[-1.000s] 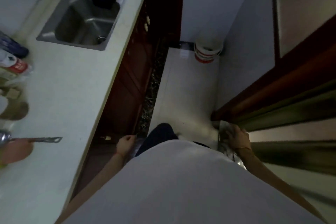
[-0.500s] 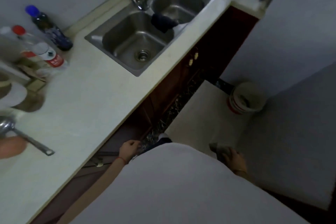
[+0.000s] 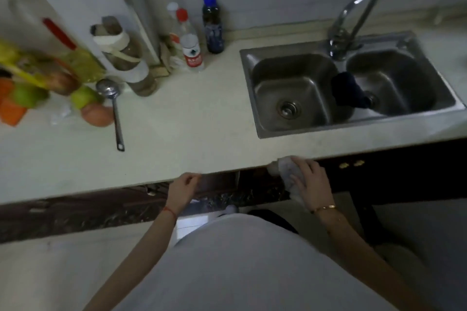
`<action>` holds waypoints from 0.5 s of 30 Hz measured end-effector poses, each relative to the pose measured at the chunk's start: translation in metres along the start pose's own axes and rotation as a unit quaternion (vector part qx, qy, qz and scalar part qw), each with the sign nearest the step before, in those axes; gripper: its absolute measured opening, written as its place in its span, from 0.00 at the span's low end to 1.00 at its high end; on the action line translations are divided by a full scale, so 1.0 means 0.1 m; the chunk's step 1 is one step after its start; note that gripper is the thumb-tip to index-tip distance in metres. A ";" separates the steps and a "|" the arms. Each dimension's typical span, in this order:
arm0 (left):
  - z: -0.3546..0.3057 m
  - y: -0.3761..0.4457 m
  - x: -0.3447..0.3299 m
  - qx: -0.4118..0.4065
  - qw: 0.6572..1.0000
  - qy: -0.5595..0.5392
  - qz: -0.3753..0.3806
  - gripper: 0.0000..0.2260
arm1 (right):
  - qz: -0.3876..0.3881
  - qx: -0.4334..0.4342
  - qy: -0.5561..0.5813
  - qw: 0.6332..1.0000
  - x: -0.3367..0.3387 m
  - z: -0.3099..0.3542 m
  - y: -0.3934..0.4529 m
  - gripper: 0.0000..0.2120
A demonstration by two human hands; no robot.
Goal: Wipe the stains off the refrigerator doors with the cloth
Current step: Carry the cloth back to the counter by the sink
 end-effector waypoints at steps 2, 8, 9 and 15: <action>-0.18 0.06 0.12 -0.011 0.998 -0.042 -0.041 0.09 | -0.003 0.084 -0.012 0.996 0.16 0.37 0.43 0.24; -0.58 0.41 0.46 -0.019 0.994 -0.020 -0.107 0.10 | -0.009 0.224 -0.095 0.970 0.35 1.48 1.78 0.25; -0.60 0.48 0.51 -0.020 0.993 -0.006 -0.114 0.10 | -0.004 0.241 -0.103 0.965 0.33 1.65 1.98 0.27; -0.64 0.79 0.72 -0.003 0.991 0.033 -0.127 0.10 | 0.043 0.272 -0.181 0.944 -0.08 2.34 2.97 0.25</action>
Point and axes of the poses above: each hand's wrist, its own y-axis towards the middle knuckle, its own x-axis out of the back of the hand, z = x × y, the point moved 10 cm from there along y, towards the middle knuckle, and after that the axes turned 8 degrees about -y, right-handed, at the moved point
